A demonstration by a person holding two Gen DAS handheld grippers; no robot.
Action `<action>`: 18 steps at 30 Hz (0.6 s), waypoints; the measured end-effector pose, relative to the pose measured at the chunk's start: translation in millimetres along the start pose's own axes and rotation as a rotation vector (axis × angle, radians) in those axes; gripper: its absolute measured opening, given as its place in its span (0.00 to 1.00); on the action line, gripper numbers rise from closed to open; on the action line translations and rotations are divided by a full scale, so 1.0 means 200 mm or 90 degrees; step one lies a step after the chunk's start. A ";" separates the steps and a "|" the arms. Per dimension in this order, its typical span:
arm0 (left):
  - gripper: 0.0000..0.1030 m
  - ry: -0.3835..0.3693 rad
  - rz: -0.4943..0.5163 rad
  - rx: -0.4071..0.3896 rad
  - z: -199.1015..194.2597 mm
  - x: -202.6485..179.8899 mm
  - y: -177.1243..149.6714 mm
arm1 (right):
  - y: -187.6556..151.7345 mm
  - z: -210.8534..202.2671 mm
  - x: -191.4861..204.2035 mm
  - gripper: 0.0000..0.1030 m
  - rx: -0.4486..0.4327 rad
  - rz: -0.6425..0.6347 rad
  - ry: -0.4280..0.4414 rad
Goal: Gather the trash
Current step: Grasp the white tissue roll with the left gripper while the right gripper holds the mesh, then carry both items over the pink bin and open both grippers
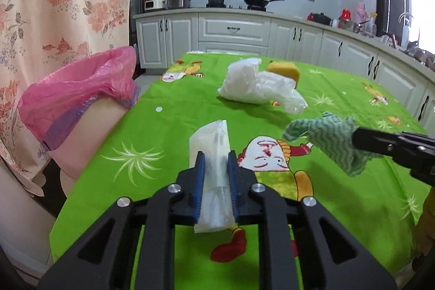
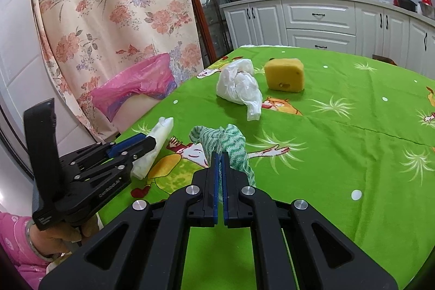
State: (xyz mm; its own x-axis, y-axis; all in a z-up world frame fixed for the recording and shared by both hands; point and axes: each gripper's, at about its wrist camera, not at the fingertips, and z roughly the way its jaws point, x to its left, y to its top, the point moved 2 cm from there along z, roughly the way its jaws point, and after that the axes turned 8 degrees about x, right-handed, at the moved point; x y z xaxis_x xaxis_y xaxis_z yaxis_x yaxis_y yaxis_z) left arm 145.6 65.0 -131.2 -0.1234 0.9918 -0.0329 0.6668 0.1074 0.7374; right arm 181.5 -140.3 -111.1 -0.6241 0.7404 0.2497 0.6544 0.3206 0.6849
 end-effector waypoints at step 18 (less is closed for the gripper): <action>0.13 -0.024 -0.026 -0.084 -0.24 0.13 0.01 | 0.09 0.00 0.19 0.04 -0.031 -0.032 0.001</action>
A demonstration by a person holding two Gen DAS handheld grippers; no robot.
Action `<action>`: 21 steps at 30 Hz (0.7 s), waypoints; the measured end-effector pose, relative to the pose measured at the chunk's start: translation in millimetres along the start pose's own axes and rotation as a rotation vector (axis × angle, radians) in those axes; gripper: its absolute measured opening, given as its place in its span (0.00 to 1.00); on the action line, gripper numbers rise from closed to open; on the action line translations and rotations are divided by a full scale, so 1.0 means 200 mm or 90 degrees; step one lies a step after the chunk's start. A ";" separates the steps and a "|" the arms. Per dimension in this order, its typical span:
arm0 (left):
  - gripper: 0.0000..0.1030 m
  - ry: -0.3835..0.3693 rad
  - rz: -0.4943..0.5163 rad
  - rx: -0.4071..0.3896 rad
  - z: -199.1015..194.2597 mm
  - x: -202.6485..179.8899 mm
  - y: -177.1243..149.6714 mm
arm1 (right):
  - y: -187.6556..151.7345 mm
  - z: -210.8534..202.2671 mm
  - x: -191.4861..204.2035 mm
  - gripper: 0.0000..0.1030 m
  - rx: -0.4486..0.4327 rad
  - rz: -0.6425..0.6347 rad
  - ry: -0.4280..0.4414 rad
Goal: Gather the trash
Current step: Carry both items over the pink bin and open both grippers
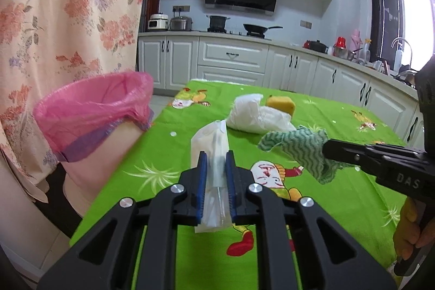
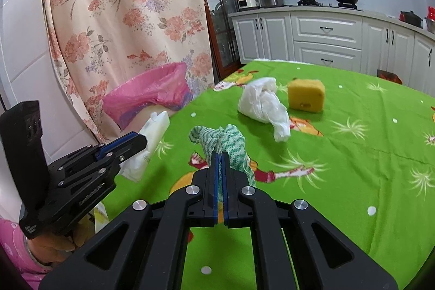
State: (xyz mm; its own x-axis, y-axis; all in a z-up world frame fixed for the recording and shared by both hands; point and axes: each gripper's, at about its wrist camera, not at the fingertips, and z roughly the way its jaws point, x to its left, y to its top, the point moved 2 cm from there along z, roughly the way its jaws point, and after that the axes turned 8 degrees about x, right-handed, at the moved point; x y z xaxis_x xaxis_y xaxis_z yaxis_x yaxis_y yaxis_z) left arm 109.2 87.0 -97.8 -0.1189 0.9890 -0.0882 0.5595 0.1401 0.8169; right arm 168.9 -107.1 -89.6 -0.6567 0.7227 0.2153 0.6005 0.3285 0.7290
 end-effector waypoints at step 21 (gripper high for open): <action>0.13 0.059 -0.041 -0.113 -0.29 0.34 0.27 | 0.43 0.16 0.41 0.04 -0.058 -0.085 0.072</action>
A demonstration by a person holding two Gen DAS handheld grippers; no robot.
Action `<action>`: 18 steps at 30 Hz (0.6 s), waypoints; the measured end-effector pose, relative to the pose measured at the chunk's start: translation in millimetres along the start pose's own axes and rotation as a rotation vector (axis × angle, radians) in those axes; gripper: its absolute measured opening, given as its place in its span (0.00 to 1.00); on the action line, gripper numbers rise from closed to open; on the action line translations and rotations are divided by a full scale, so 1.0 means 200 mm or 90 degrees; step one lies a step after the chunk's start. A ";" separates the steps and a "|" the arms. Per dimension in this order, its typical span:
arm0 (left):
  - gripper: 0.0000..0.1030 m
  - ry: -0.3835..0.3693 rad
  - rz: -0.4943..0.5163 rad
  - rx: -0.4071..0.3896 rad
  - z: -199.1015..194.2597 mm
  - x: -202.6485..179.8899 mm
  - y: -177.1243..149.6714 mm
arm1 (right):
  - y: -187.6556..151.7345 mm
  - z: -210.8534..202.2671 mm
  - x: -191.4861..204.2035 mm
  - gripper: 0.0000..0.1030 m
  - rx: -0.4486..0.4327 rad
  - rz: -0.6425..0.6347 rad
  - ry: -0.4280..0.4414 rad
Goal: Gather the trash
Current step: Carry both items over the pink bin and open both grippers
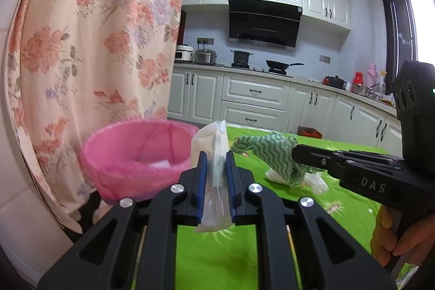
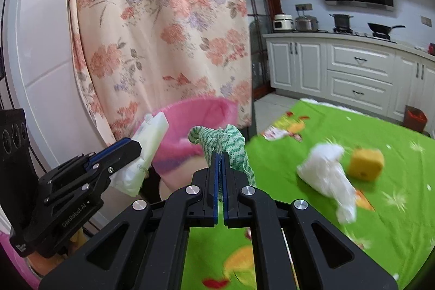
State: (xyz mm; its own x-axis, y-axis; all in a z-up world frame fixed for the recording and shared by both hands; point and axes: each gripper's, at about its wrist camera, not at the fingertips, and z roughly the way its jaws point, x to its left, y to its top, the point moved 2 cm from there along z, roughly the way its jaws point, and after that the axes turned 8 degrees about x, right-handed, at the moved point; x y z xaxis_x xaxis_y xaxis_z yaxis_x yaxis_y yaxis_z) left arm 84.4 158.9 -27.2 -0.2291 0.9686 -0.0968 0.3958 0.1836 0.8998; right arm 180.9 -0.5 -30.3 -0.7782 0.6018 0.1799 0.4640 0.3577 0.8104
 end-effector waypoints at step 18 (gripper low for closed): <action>0.13 0.015 -0.051 0.000 0.32 0.56 0.34 | 0.41 0.52 0.17 0.04 0.022 -0.003 0.036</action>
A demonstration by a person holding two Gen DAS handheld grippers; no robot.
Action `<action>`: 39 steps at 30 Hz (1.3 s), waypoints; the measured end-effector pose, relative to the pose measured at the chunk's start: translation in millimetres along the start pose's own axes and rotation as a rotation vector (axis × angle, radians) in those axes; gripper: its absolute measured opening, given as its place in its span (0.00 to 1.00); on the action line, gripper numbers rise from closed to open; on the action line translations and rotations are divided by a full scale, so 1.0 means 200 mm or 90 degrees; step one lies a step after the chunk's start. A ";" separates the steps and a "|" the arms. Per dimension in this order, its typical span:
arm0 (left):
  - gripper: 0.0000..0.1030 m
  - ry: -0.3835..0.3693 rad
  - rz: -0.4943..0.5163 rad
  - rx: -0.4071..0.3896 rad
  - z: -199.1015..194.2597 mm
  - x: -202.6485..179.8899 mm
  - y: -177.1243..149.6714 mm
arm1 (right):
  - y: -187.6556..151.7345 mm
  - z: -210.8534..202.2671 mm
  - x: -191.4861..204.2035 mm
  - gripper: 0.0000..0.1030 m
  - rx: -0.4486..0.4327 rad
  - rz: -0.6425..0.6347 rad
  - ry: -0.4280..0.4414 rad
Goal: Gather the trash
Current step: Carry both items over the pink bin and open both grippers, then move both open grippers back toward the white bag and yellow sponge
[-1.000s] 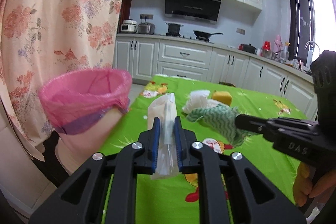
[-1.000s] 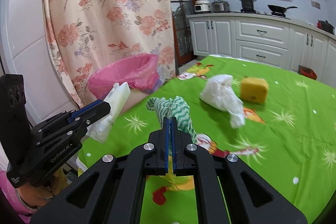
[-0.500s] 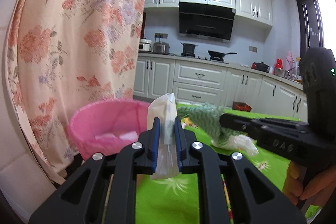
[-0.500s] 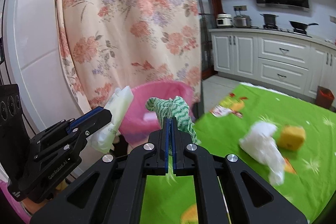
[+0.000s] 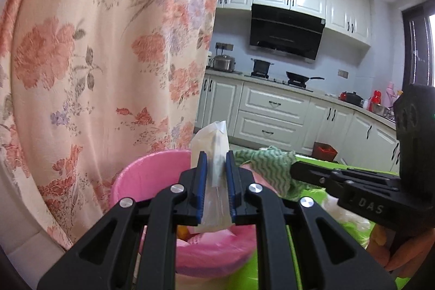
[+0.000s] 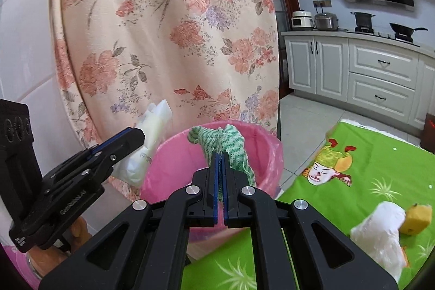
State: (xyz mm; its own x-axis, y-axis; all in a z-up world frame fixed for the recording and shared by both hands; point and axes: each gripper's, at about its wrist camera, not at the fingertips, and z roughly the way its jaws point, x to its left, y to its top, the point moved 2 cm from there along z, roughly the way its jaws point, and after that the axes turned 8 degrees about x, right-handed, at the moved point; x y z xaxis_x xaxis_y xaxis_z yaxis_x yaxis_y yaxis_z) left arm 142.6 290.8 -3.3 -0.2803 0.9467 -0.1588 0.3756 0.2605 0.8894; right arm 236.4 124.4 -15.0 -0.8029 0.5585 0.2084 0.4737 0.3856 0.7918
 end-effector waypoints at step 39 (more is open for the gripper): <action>0.95 0.049 0.016 0.009 -0.05 -0.28 -0.38 | -0.49 -0.34 -0.38 0.68 -0.030 0.107 -0.085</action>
State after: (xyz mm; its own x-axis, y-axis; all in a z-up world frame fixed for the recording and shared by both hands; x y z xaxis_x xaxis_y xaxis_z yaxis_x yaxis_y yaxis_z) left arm 120.3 215.3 -58.0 -0.3372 0.9358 -0.1027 0.3963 0.2401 0.8862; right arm 226.9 -6.2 -70.5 -0.6575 0.7053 0.2650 0.5772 0.2454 0.7789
